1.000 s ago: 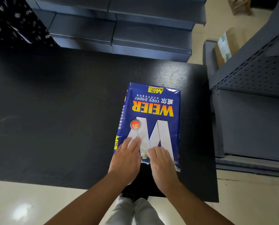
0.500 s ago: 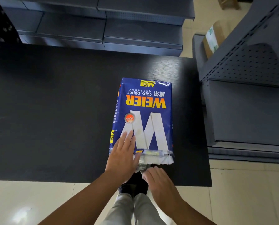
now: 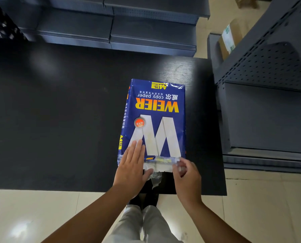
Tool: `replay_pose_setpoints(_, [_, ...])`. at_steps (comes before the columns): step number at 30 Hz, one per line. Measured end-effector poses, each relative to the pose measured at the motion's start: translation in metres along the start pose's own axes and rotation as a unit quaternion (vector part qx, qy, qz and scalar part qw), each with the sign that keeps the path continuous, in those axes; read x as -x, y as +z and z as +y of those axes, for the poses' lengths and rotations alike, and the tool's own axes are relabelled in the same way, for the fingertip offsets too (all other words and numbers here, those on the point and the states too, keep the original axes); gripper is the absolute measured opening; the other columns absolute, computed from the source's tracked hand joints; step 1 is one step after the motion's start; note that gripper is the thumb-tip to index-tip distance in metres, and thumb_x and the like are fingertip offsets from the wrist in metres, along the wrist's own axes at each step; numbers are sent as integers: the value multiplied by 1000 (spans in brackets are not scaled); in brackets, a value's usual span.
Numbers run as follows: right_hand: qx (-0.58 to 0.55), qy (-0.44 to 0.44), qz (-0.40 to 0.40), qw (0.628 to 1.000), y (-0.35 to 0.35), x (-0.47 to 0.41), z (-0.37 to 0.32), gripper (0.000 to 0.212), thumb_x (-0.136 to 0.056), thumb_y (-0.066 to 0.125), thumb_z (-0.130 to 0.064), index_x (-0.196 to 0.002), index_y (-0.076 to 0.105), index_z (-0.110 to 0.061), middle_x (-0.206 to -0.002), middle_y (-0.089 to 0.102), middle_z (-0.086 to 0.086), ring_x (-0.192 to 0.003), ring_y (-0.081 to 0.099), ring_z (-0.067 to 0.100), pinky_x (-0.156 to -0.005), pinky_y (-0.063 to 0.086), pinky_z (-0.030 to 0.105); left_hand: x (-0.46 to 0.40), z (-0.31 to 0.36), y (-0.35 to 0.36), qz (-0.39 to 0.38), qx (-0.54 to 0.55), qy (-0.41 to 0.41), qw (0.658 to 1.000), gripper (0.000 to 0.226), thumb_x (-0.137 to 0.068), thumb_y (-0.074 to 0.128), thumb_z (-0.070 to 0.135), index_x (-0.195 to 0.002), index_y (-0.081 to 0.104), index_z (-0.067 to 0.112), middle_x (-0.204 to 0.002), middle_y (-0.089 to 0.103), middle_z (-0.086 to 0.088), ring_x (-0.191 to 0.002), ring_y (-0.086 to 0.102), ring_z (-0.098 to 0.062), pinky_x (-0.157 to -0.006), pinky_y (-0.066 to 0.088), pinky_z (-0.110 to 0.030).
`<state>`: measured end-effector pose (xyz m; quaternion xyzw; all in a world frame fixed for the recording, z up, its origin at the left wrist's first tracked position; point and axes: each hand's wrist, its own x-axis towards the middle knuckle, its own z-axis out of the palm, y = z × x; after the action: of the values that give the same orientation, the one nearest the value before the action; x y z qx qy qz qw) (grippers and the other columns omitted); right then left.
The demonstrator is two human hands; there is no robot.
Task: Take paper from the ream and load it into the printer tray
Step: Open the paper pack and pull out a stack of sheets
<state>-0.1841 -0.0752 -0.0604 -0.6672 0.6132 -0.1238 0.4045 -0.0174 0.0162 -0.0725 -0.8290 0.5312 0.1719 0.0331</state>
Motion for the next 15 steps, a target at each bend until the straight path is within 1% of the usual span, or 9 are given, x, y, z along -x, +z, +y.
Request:
replay_pose_setpoints(2, [2, 18, 0, 1000, 5, -1, -2, 36, -91, 67, -30, -124, 60, -21, -115, 63, -4, -98, 64, 12, -71, 59, 25, 1, 0, 0, 2, 0, 1, 1000, 86, -87, 32, 67, -148, 3, 14, -160, 5, -6, -146, -5, -24, -119, 13, -43])
replay_pose_setpoints(4, [-12, 53, 12, 998, 9, -3, -6, 36, -88, 72, -29, -120, 59, -22, -113, 66, -2, -94, 66, 15, -66, 56, 21, 2, 0, 0, 2, 6, 3, 1000, 86, -88, 30, 67, -148, 1, 13, -160, 4, -7, -146, -6, -24, -119, 15, -44])
replay_pose_setpoints(7, [-42, 99, 26, 994, 13, -8, -11, 33, -84, 77, -26, -112, 60, -21, -106, 69, 0, -89, 67, 15, -61, 53, 21, 4, -1, -1, 6, 10, 4, 1000, 85, -88, 31, 66, -148, 2, 13, -160, 4, -7, -146, -5, -24, -119, 15, -43])
replay_pose_setpoints(10, [-68, 152, 27, 986, 16, -14, -17, 30, -83, 78, -23, -108, 62, -17, -97, 67, -2, -85, 66, 14, -57, 46, 20, 5, -1, 0, 7, 9, 4, 1000, 85, -88, 31, 66, -148, 3, 14, -160, 5, -7, -146, -4, -24, -119, 16, -43])
replay_pose_setpoints(13, [-99, 199, 26, 975, 19, -18, -19, 28, -82, 79, -22, -105, 66, -16, -95, 69, -1, -81, 65, 12, -60, 49, 22, 5, -1, 1, 12, 11, 4, 1000, 85, -88, 32, 66, -148, 4, 13, -160, 7, -7, -146, -2, -25, -119, 17, -44])
replay_pose_setpoints(15, [-121, 221, 31, 967, 22, -18, -22, 29, -80, 80, -19, -105, 64, -17, -95, 69, -1, -78, 64, 11, -60, 50, 23, 5, -1, 2, 12, 16, 4, 1000, 84, -89, 32, 66, -148, 3, 14, -160, 7, -7, -146, -2, -25, -119, 17, -43])
